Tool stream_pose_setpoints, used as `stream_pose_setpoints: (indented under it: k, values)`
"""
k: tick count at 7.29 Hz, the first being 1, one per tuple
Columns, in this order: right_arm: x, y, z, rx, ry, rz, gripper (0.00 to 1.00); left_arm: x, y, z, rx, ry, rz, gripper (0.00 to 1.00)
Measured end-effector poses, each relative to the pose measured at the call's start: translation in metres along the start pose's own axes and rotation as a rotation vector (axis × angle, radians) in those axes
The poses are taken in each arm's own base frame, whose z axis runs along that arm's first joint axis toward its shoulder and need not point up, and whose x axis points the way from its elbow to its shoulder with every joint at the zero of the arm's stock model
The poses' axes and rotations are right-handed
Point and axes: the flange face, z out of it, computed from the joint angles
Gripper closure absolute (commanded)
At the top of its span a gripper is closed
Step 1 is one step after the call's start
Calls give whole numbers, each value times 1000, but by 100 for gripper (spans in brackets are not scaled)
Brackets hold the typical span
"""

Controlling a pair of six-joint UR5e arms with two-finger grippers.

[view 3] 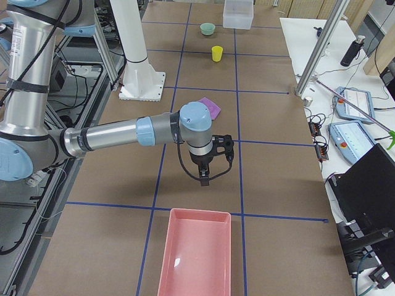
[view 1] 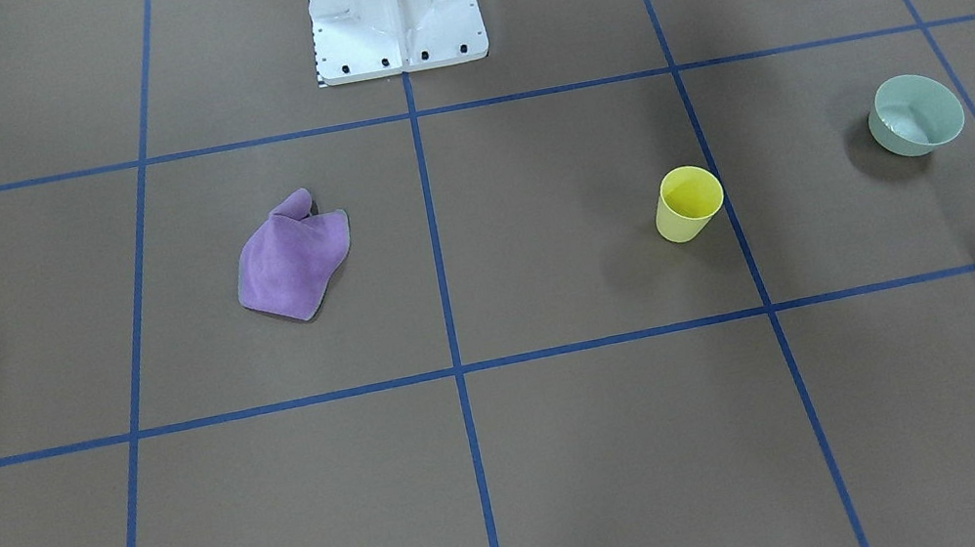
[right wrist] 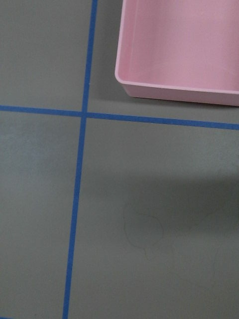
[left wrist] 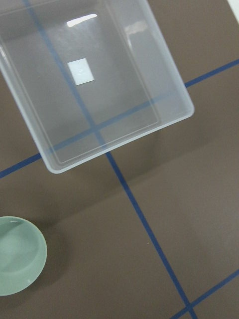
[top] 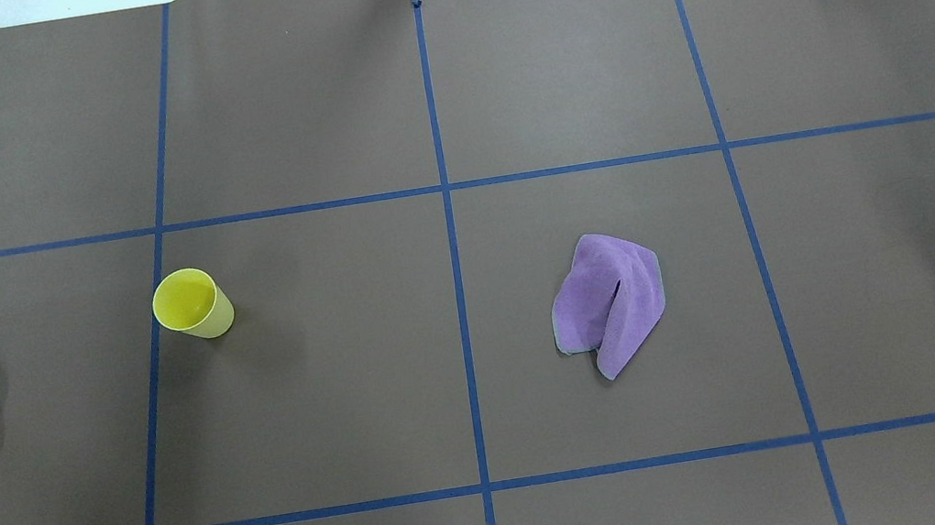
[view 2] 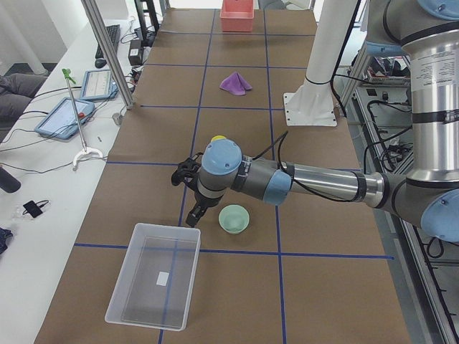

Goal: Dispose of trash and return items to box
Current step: 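Grasp the pale green bowl with the left gripper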

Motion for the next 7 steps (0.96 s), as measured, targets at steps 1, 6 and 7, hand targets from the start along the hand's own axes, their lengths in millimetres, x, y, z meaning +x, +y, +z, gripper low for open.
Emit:
stream_pose_setpoints:
  k: [1, 6, 7]
  values:
    - [-10, -5, -2, 26, -5, -17, 0, -1, 8, 3, 35, -5, 39, 1]
    - [-122, -20, 56, 61, -6, 79, 0, 17, 86, 43, -5, 32, -313, 1]
    - [-132, -19, 63, 62, -3, 76, 0, 24, 93, 53, -29, 42, -399, 1]
